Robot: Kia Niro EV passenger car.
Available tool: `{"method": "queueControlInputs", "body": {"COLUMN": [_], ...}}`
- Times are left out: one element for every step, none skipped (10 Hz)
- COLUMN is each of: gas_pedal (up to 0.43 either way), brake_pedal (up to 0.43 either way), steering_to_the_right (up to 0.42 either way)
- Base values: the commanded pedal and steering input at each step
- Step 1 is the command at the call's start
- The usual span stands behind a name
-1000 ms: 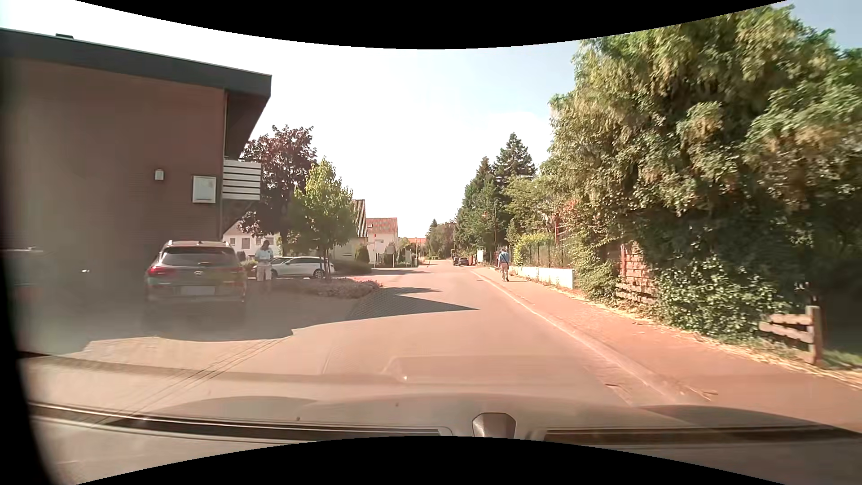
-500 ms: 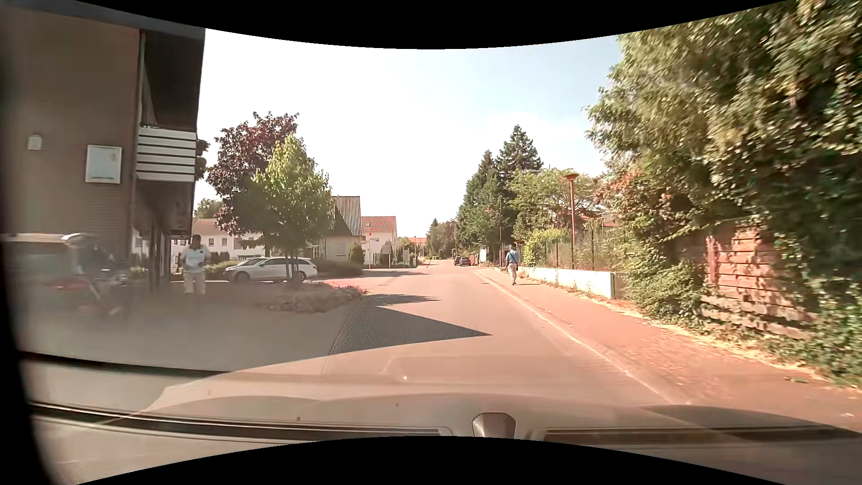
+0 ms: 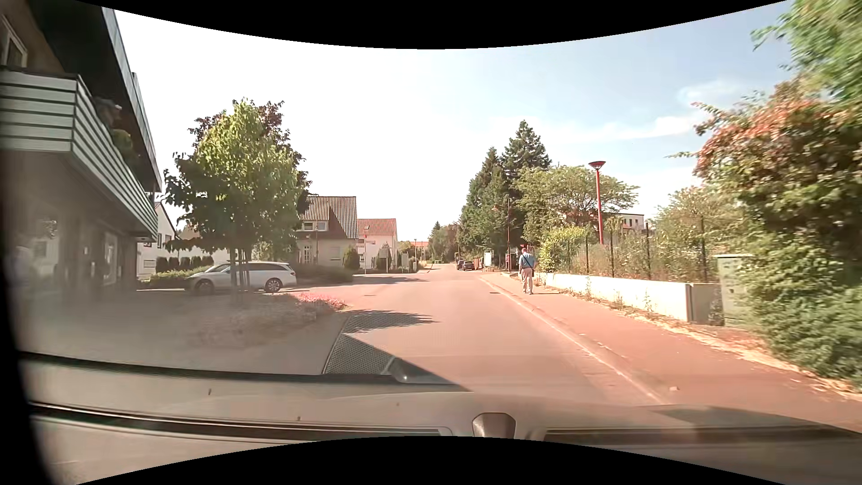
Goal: Follow the waypoints while adhering to traffic rules and regulations
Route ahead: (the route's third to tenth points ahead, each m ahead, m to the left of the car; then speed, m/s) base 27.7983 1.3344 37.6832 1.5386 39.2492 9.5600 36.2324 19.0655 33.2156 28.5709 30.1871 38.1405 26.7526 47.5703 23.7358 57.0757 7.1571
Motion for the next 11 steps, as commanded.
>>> {"method": "queueControlInputs", "body": {"gas_pedal": [0.087, 0.087, 0.087, 0.079, 0.059, 0.028, 0.000, 0.000, 0.000, 0.000, 0.000], "brake_pedal": [0.006, 0.006, 0.006, 0.006, 0.006, 0.006, 0.012, 0.006, 0.006, 0.006, 0.006], "steering_to_the_right": [-0.006, -0.006, -0.005, -0.005, -0.005, -0.005, -0.004, -0.004, -0.004, -0.004, -0.003]}}
